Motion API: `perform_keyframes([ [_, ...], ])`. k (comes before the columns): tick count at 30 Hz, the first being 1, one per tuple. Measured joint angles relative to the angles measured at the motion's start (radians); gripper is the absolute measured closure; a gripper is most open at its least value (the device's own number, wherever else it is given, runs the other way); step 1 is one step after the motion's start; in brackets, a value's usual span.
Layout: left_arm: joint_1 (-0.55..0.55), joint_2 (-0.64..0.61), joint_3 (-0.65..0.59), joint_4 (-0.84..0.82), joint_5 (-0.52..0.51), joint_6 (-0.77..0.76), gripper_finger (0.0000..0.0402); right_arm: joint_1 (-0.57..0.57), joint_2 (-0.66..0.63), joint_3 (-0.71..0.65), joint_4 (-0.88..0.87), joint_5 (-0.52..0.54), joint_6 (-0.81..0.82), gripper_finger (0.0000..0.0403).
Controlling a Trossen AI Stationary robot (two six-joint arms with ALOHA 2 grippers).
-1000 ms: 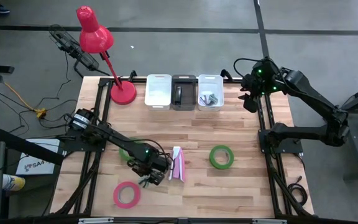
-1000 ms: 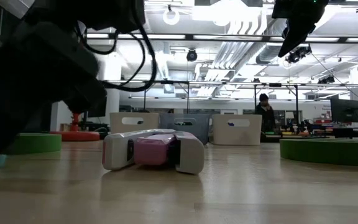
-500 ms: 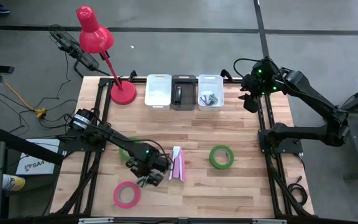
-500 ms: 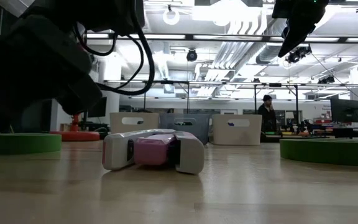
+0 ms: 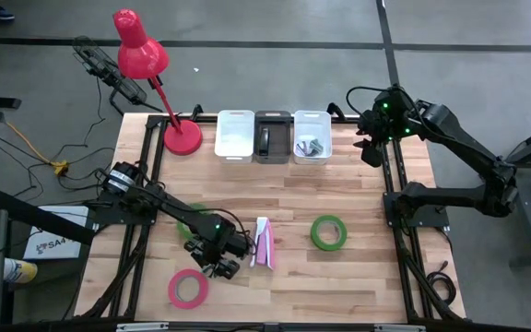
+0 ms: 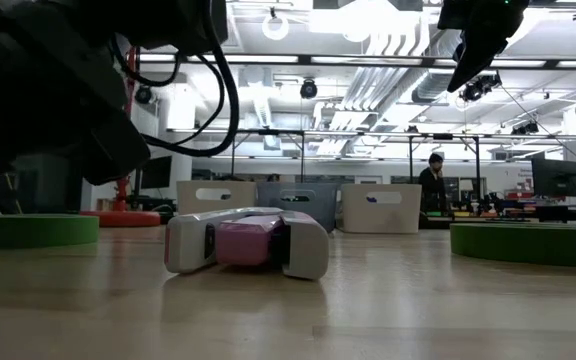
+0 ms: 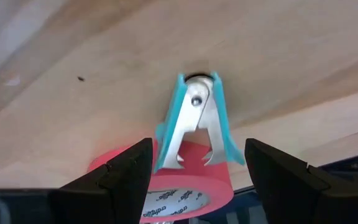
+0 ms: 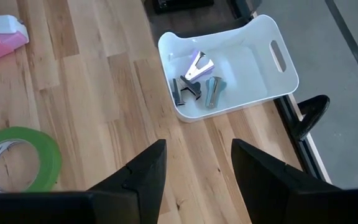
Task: Pick and place Stapler, Stapler remover, tape
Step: Put the light blue staple into the right white bin
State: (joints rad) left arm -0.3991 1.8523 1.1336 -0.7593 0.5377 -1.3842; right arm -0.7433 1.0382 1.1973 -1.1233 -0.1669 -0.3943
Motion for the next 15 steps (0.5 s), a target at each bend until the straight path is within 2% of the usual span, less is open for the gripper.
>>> perform_keyframes([
  [7,-0.017,0.027,0.002,0.011,0.043,-0.01,0.0152,0.0,0.0,0.0,0.003,0.002,0.0,0.0231],
  [15,-0.014,0.031,0.0,0.016,0.01,-0.027,0.0162,0.0,0.0,0.0,0.006,0.002,0.0,0.0231],
])
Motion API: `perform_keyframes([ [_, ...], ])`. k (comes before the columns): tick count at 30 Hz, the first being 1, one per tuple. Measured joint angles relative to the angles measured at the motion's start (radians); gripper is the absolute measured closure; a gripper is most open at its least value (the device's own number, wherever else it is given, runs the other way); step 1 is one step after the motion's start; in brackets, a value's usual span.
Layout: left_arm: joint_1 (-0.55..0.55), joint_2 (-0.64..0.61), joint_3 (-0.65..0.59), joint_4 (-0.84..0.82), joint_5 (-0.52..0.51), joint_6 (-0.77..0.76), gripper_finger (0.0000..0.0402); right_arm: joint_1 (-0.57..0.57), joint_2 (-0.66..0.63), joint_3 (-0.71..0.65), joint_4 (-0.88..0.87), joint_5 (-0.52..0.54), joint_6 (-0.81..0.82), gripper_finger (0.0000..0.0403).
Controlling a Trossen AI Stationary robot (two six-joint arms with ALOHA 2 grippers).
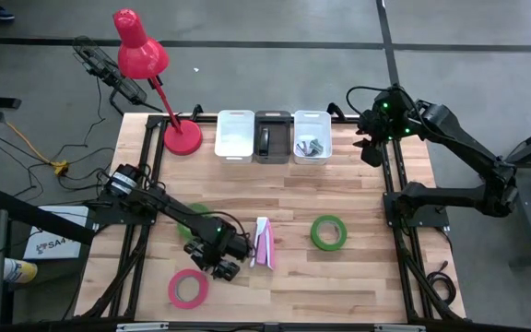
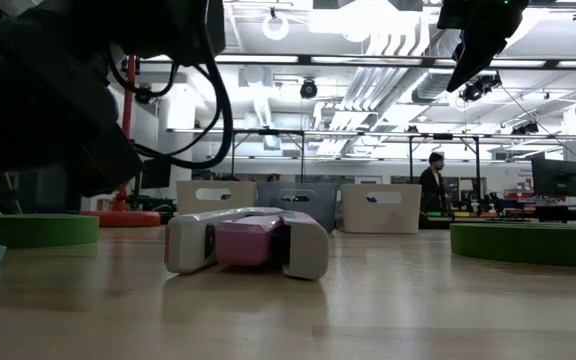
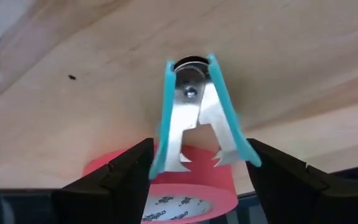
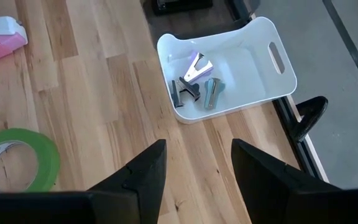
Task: Pick and place Stapler, Stapler remover, tape
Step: Put the light blue staple into the right white bin
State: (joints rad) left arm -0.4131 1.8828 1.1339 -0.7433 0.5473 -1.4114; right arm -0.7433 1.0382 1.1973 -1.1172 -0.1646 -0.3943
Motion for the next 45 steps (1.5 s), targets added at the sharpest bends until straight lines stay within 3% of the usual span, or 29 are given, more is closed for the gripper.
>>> perform_keyframes([
  [17,0.0,-0.001,0.0,0.001,-0.013,-0.018,0.0317,0.0,0.0,0.0,0.0,0.0,0.004,0.0231],
  [45,0.0,-0.002,0.0,0.055,-0.112,-0.006,0.028,0.0,0.0,0.0,0.0,-0.022,0.001,0.0231],
])
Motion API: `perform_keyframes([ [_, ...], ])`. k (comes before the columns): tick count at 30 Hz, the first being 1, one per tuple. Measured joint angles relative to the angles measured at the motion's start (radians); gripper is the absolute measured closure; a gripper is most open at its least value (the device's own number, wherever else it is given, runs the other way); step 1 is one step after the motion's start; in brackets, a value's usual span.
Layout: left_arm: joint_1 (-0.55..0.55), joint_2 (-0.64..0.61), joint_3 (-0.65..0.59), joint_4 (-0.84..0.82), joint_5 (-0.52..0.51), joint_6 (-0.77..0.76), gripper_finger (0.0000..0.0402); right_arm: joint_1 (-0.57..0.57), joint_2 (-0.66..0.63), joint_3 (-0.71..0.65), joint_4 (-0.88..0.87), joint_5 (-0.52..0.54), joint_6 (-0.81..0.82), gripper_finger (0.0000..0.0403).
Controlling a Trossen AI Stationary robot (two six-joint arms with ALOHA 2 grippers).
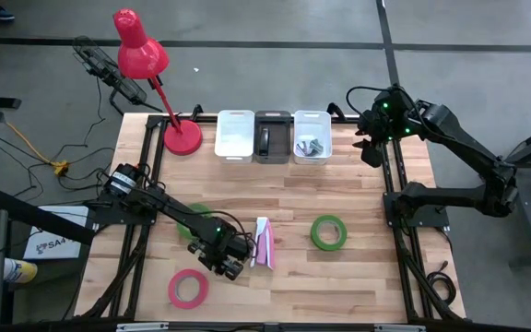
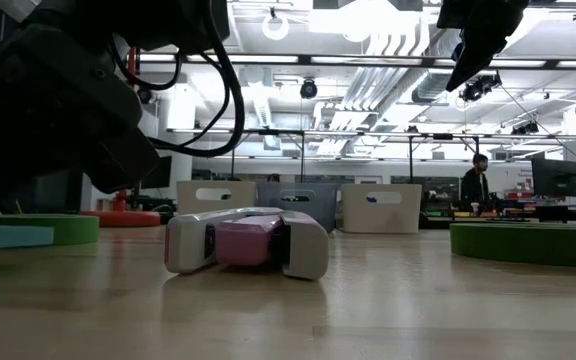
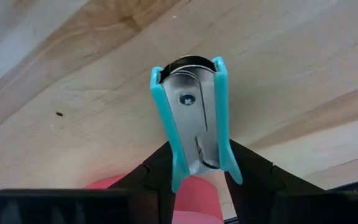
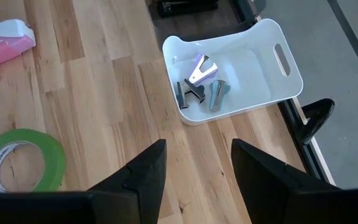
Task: Pick and place Stapler, Stapler remover, tape
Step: Put the light blue staple into the right white bin
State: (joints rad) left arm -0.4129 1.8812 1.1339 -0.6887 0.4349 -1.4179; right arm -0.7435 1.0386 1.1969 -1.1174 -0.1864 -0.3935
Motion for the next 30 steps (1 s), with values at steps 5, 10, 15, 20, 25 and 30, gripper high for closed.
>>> perform_keyframes([
  [5,0.0,0.0,0.0,0.013,-0.003,-0.004,0.0225,0.0,0.0,0.0,0.0,0.0,0.0,0.0231],
  [10,0.0,0.0,0.001,0.033,0.001,-0.033,0.0174,0.0,0.0,0.0,0.0,0.0,0.0,0.0231],
  [15,0.0,0.0,0.0,0.048,0.005,-0.086,0.0163,0.0,0.0,0.0,0.0,0.0,0.0,0.0231],
  [20,0.001,0.001,0.0,0.053,0.002,-0.131,0.0163,0.0,0.0,0.0,0.0,0.0,0.0,0.0231],
  [25,0.001,0.001,0.0,0.05,-0.02,-0.13,0.0163,0.0,0.0,0.0,0.0,0.0,0.0,0.0231],
  [30,0.014,0.001,0.0,0.042,-0.022,-0.138,0.0163,0.0,0.0,0.0,0.0,0.0,0.0,0.0231],
])
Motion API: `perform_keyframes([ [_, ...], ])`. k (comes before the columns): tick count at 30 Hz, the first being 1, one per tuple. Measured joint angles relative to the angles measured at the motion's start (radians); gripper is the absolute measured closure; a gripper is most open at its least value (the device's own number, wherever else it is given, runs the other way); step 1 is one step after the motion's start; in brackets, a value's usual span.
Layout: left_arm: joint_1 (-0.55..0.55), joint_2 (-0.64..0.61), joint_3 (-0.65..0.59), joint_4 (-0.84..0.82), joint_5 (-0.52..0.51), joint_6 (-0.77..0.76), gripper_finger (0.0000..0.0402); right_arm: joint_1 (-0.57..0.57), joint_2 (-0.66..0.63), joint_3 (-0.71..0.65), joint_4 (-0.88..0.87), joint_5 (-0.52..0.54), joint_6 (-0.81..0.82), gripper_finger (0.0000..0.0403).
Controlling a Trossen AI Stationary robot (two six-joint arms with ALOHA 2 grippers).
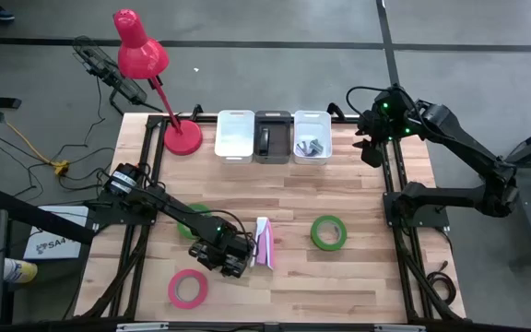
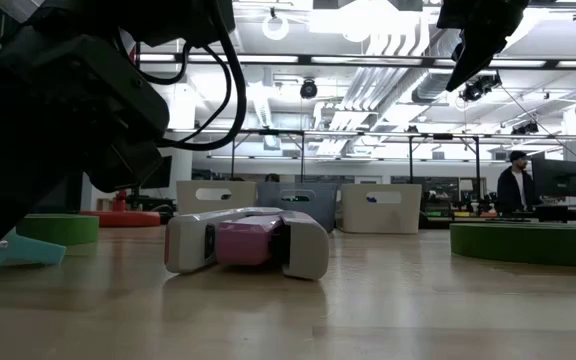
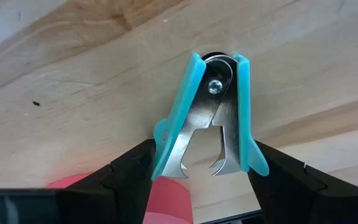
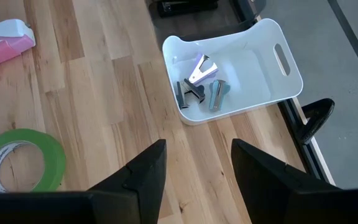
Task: Pick and place Stapler, Stapler remover, tape
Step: Put the light blue staple into the right white bin
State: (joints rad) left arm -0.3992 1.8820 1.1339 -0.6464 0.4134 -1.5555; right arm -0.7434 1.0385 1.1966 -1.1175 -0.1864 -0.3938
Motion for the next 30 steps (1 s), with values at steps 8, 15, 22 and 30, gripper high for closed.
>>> perform_keyframes([
  [8,0.001,0.0,0.001,-0.004,-0.025,-0.024,0.0163,0.0,0.0,0.0,0.0,0.0,0.001,0.0231],
  [15,0.001,-0.001,0.002,-0.015,-0.074,-0.024,0.0163,0.0,0.0,0.0,0.0,0.0,0.003,0.0231],
  [22,0.001,-0.002,0.002,-0.019,-0.106,-0.024,0.0163,0.0,0.0,0.0,0.0,0.0,0.003,0.0231],
  [30,0.002,-0.001,0.001,-0.018,-0.108,-0.052,0.0163,0.0,0.0,0.0,0.0,0.0,0.005,0.0231],
])
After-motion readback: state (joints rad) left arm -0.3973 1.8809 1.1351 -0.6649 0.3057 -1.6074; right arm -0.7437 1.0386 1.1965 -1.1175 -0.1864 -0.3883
